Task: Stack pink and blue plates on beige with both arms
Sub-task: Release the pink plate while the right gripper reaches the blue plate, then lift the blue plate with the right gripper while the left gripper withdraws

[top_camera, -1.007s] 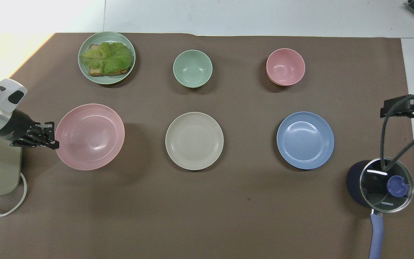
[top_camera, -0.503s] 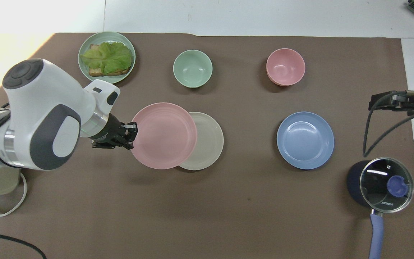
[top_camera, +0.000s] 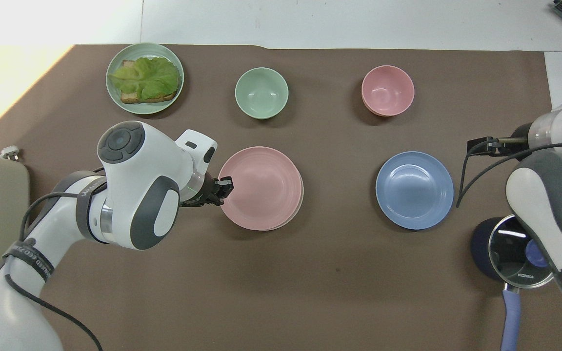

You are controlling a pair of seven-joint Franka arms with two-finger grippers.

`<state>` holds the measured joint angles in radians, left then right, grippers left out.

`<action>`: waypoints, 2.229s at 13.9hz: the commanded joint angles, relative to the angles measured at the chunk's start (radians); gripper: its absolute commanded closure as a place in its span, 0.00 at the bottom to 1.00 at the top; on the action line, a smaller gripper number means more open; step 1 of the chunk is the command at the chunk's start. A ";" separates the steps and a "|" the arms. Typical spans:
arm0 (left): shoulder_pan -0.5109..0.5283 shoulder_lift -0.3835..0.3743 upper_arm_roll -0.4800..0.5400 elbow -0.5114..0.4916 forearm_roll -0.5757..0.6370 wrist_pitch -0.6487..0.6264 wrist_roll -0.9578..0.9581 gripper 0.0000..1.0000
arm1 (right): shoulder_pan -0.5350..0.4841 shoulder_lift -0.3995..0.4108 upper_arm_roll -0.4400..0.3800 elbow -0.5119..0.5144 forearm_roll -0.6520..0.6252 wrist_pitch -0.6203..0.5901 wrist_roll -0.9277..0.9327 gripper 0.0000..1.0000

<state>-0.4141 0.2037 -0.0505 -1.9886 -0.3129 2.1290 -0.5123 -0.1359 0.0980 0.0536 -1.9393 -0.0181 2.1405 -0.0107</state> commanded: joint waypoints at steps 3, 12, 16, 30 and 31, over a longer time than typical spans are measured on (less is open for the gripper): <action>-0.057 0.038 0.017 -0.032 -0.025 0.089 -0.003 1.00 | -0.016 0.038 0.008 -0.058 0.033 0.087 -0.052 0.00; -0.006 0.036 0.026 -0.010 -0.014 0.077 0.072 0.00 | -0.036 0.097 0.008 -0.214 0.231 0.242 -0.248 0.15; 0.144 0.023 0.027 0.124 0.111 -0.115 0.187 0.00 | -0.067 0.106 0.008 -0.250 0.325 0.280 -0.371 0.33; 0.382 -0.167 0.037 0.398 0.321 -0.428 0.466 0.00 | 0.005 -0.037 0.019 -0.172 0.455 0.113 -0.324 1.00; 0.383 -0.173 0.037 0.393 0.319 -0.431 0.481 0.00 | 0.030 -0.037 0.019 -0.164 0.455 0.122 -0.302 1.00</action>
<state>-0.0498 0.0541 -0.0071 -1.5879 -0.0120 1.7271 -0.0620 -0.1508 0.0795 0.0690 -2.1179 0.4120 2.2720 -0.3562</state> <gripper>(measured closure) 0.000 0.952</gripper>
